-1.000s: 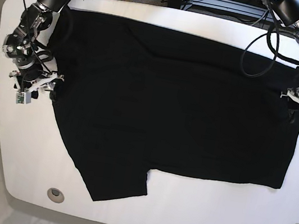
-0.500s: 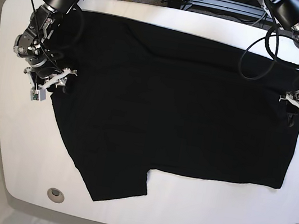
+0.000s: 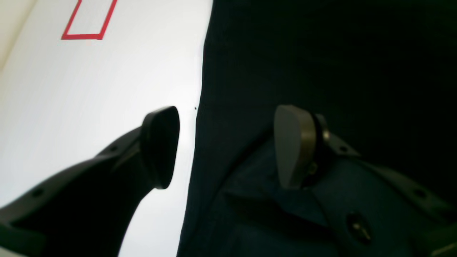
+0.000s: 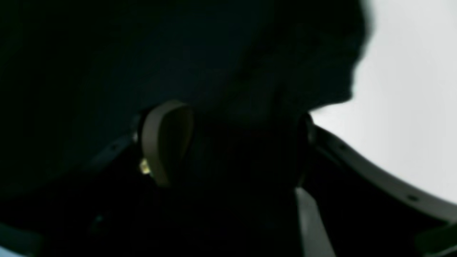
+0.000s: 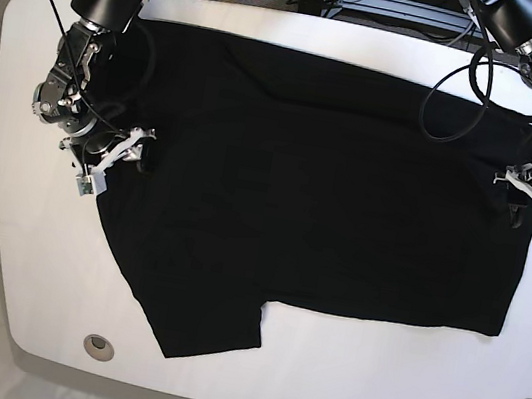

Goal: Fold the T-shirt properly
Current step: 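Close the right gripper on the shirt's shoulder corner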

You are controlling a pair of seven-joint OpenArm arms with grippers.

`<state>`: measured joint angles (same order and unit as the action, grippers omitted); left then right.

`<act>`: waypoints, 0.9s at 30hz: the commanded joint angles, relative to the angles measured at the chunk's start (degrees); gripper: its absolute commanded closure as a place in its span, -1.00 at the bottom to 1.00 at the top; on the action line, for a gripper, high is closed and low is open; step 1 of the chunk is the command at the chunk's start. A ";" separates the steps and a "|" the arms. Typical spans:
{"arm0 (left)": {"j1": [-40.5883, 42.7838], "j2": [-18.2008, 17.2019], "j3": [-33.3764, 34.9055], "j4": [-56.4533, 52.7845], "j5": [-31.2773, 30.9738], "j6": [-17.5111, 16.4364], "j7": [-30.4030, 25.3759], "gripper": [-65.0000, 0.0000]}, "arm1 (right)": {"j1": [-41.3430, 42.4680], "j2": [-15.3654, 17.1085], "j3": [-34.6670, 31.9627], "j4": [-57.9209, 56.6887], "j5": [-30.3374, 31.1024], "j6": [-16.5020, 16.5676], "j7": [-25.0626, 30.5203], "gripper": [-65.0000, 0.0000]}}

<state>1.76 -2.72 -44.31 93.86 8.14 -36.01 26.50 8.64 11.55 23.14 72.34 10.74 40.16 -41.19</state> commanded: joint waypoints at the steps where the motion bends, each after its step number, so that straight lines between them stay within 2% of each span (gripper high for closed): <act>1: -0.44 -0.85 -0.09 0.92 -0.79 0.28 -1.62 -0.22 | 1.35 1.24 0.82 1.07 0.27 -0.16 -0.02 -0.32; 6: -0.15 -1.04 -0.88 0.85 -1.04 -0.82 -1.78 -0.21 | 2.38 1.91 2.08 -0.55 1.18 -0.16 0.72 -0.36; 12: -0.13 -1.21 -1.41 1.14 -1.30 -2.64 -1.82 -0.21 | 4.08 2.57 2.82 -5.15 1.96 -0.16 5.05 -0.34; 16: -0.42 -1.05 -1.46 0.64 -2.04 -2.65 -1.41 -0.21 | 7.26 3.36 3.85 -11.38 0.83 -0.16 9.50 -0.35; 27: -0.53 -1.15 -1.47 0.69 -1.92 -2.02 -1.55 -0.21 | 12.49 3.48 4.87 -20.58 1.09 -0.16 13.26 -0.35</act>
<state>2.04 -3.05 -45.80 93.14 6.90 -38.54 26.37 19.07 14.44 28.27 53.49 10.79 39.68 -29.02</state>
